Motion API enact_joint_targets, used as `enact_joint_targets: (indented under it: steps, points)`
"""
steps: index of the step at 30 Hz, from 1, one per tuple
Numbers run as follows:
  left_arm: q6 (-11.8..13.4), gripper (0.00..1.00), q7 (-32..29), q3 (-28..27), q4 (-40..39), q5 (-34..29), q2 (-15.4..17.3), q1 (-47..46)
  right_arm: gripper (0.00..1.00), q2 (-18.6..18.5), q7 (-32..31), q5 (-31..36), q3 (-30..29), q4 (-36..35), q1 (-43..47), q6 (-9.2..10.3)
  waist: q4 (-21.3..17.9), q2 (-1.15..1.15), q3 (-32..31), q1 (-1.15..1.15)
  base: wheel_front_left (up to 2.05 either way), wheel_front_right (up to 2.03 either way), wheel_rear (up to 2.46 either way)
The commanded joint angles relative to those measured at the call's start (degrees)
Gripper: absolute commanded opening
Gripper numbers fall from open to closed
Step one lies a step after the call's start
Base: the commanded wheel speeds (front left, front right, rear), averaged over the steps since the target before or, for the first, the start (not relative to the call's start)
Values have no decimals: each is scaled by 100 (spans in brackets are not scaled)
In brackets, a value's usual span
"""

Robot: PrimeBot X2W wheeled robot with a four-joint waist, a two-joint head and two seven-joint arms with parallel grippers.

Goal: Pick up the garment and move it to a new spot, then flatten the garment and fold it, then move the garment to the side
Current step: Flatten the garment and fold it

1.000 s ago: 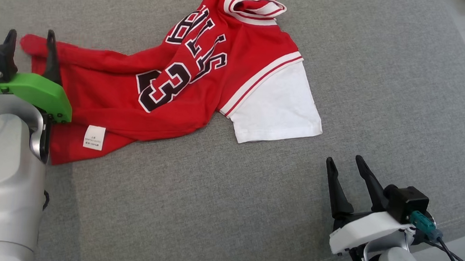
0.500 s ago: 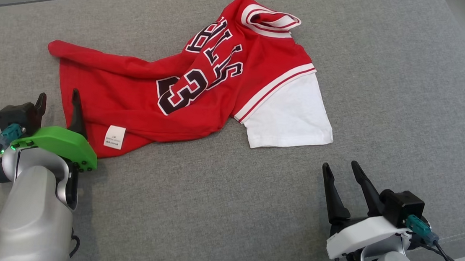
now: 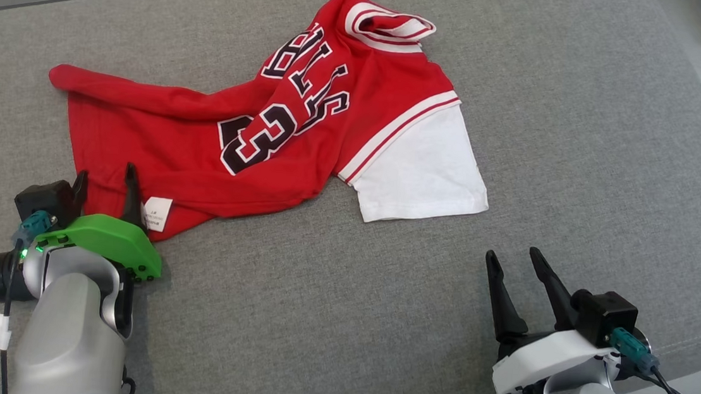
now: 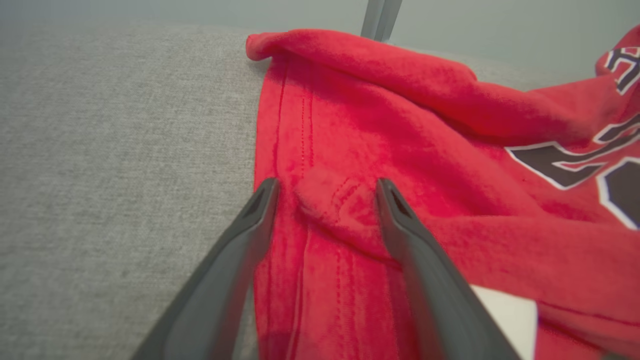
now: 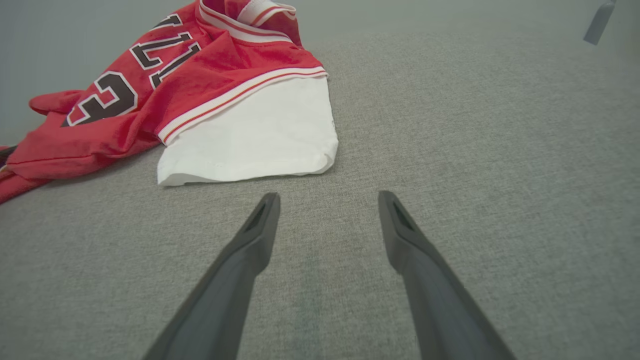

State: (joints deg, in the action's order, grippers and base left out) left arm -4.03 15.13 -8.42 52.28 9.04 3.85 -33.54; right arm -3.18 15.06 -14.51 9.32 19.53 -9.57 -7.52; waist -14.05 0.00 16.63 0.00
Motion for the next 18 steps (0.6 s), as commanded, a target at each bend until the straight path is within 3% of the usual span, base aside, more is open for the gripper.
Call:
enact_joint_targets:
  steps: [1, 3, 4, 6, 7, 18]
  points:
    - [21, 100, 2, -26, -49, -9, -8, 83, 100, -13, 18, -20, -16, -16, 72, 6, -4, 0, -4, 0, 0, 0, 0]
    - [-10, 100, 3, -13, -156, -60, -13, 134, 100, -10, 19, -27, -33, -25, 76, 6, 3, 0, -9, 0, 0, 0, 0]
    - [-28, 68, 2, -4, -196, -82, -13, 155, 100, -10, 18, -28, -40, -24, 75, 6, 9, 0, -13, 0, 0, 0, 0]
    - [-46, 16, 2, 10, -313, -112, -19, 196, 100, -13, 19, 9, -14, -42, 60, 6, 26, 0, -21, 0, 0, 0, 0]
    - [-54, 0, 3, 14, -348, -118, -23, 243, 100, -18, 18, 36, -1, -46, 56, 6, 35, 0, -29, 0, 0, 0, 0]
    - [-160, 0, 2, 18, -998, -63, -75, 613, 100, -6, 18, 0, -143, 36, 174, 6, 291, 0, -392, 0, 0, 0, 0]
